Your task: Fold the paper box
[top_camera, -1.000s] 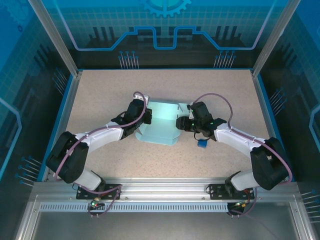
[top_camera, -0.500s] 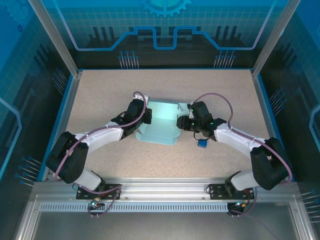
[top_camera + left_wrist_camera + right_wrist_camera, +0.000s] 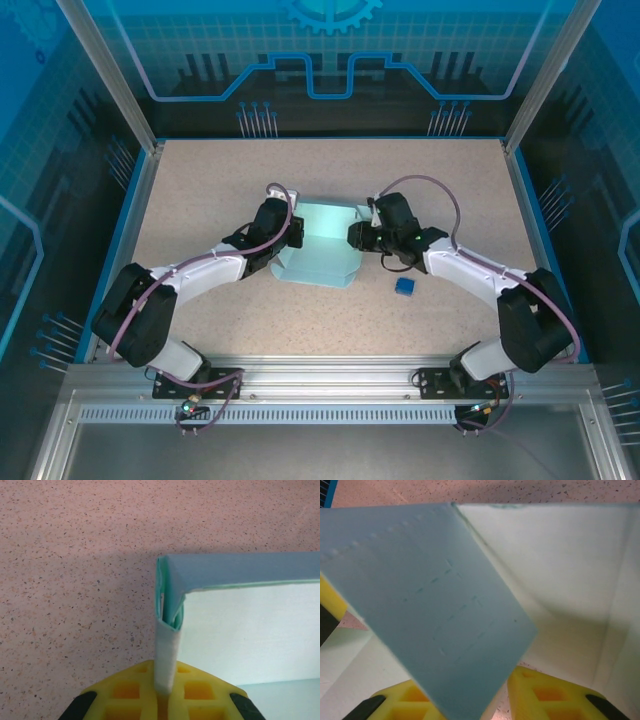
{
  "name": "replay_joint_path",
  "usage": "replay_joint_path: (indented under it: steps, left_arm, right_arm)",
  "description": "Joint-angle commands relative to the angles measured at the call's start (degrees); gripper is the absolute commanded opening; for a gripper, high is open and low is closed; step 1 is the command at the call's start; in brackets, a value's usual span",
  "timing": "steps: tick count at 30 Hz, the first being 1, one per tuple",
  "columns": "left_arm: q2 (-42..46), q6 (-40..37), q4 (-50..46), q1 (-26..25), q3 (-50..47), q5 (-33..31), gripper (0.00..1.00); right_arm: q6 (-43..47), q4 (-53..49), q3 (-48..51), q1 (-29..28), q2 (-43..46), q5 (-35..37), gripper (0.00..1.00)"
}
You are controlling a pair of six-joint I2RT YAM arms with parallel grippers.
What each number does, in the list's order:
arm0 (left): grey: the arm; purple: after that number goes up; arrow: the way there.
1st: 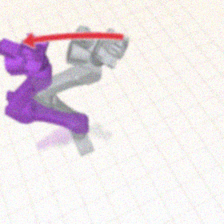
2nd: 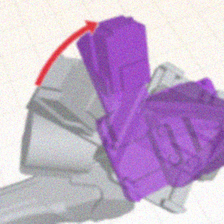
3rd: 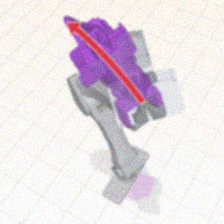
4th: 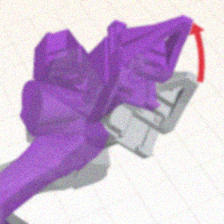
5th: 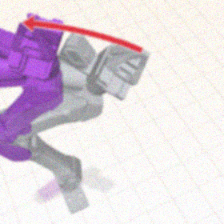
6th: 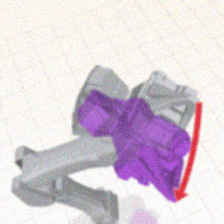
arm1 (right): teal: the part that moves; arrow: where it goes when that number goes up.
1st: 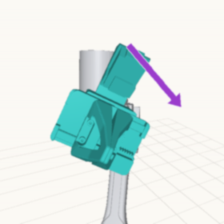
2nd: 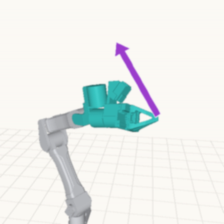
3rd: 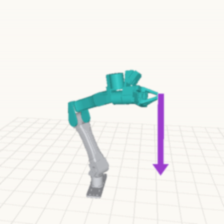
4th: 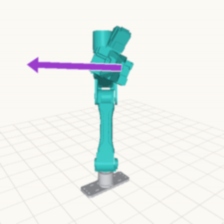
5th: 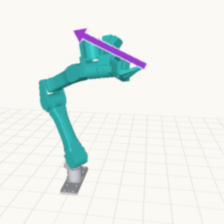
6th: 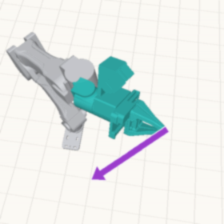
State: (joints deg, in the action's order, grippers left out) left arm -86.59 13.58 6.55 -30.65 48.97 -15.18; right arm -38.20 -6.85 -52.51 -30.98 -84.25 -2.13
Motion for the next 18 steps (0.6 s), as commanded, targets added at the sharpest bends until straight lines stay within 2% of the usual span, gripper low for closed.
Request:
replay_joint_path:
  steps: [1,11,18]
  left_arm:
    - [1.06,0.04,0.92,-0.41,-0.45,0.86,0.0]
    - [0.29,-0.05,1.01,-0.39,-0.02,1.14,0.0]
    - [0.42,-0.27,0.67,-0.44,0.07,0.21,0.0]
  right_arm:
    - [1.58,-0.25,-3.0,-0.82,-1.65,-1.14,0.3]
    - [3.43,-2.69,-6.45,-3.83,-5.11,-0.68,0.29]
    - [7.12,-6.53,-8.46,-4.79,-5.32,0.12,0.32]
